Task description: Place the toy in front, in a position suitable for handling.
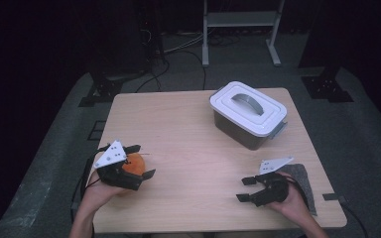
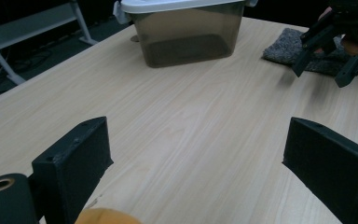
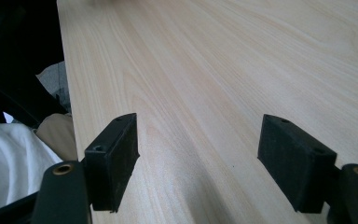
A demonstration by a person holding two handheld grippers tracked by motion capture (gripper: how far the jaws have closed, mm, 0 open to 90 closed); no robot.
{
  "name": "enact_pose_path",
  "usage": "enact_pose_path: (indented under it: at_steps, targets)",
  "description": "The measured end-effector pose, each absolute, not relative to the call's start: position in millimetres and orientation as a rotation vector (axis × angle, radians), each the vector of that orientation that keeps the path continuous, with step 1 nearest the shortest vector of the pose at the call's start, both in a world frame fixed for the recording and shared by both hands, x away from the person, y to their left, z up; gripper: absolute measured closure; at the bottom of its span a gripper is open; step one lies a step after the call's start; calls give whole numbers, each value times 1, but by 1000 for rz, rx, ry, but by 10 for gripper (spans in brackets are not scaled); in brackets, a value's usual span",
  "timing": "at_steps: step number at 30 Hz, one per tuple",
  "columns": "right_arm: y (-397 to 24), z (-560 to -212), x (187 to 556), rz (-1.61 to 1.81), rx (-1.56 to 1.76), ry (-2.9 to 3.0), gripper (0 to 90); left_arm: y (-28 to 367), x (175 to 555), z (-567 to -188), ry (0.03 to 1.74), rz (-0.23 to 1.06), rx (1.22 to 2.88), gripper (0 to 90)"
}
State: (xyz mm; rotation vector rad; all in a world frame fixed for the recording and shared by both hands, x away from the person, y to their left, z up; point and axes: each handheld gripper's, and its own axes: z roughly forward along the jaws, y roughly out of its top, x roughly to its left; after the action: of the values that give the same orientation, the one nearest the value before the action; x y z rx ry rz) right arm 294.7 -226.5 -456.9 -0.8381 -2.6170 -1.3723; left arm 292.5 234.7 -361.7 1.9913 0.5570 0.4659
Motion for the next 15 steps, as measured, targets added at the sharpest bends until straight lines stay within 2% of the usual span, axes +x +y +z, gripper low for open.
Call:
enact_pose_path:
  at_steps: [15]
  targets:
    - [-226,-456,294,-1376,-829,-2618,275,272,292,-363,612,504,1983,67]
